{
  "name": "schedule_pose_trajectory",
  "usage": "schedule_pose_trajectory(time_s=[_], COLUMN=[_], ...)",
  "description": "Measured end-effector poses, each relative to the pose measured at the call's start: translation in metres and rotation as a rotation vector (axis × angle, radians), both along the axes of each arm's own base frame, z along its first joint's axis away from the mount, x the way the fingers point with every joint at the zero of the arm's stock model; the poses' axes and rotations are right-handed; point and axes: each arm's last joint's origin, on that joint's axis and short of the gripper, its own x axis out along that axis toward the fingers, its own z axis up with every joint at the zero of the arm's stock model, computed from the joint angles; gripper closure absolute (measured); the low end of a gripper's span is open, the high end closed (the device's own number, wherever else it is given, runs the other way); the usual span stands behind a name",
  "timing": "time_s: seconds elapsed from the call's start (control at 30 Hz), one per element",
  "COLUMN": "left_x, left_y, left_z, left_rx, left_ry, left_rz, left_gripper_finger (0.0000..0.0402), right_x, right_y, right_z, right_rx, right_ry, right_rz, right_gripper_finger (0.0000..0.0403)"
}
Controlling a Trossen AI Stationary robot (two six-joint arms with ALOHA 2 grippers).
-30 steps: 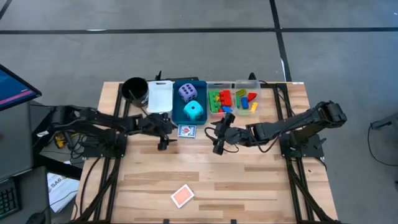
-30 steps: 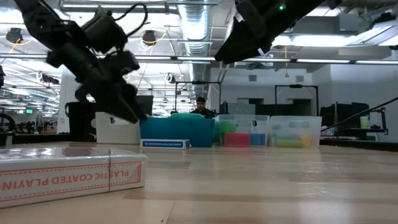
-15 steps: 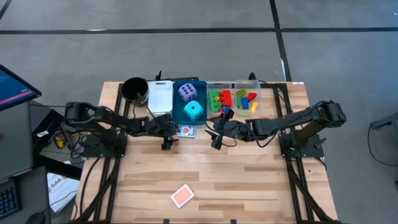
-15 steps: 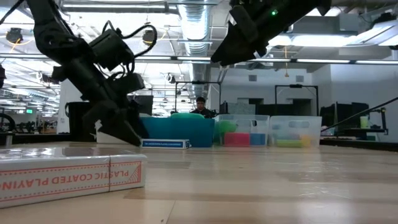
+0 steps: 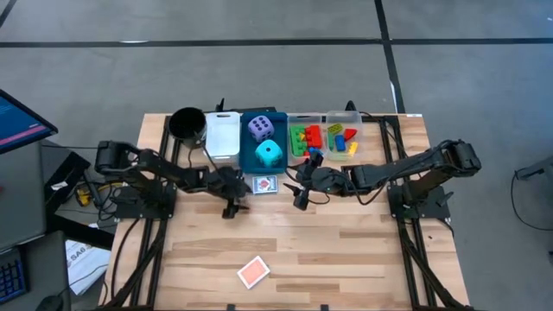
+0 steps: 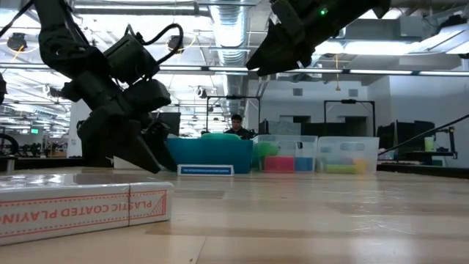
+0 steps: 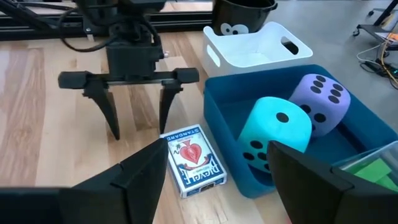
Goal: Pick & Place Toys
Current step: Put the blue playing card into the white bin
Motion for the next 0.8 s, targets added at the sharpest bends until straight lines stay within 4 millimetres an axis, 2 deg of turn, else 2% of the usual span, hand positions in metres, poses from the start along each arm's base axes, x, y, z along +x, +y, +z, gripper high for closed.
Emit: schedule_pose_trajectory(time_s=[0.3, 0.5, 0.8], left_x=[0.0001, 0.0035, 0.0058], left_y=[0.0043, 0.0073, 0.0059], left_z=[0.0004, 0.0054, 0.0077], left_rx=[0.159, 0.223, 0.227], left_ry=[0.010, -0.046, -0.077], left_rz=[0.175, 0.250, 0.168], left_gripper_finger=[0.0110, 0.0110, 0.0105], right_x=[-0.0002, -0.0004, -0.0004], right_y=[0.0017, 0.0043, 0.0043], right_z=[-0.0001, -0.0001, -0.0001], right_rx=[0.000, 0.000, -0.001], right_ry=[0.002, 0.002, 0.002], right_rz=[0.006, 0.014, 0.014], right_gripper_finger=[0.0133, 0.0133, 0.0133])
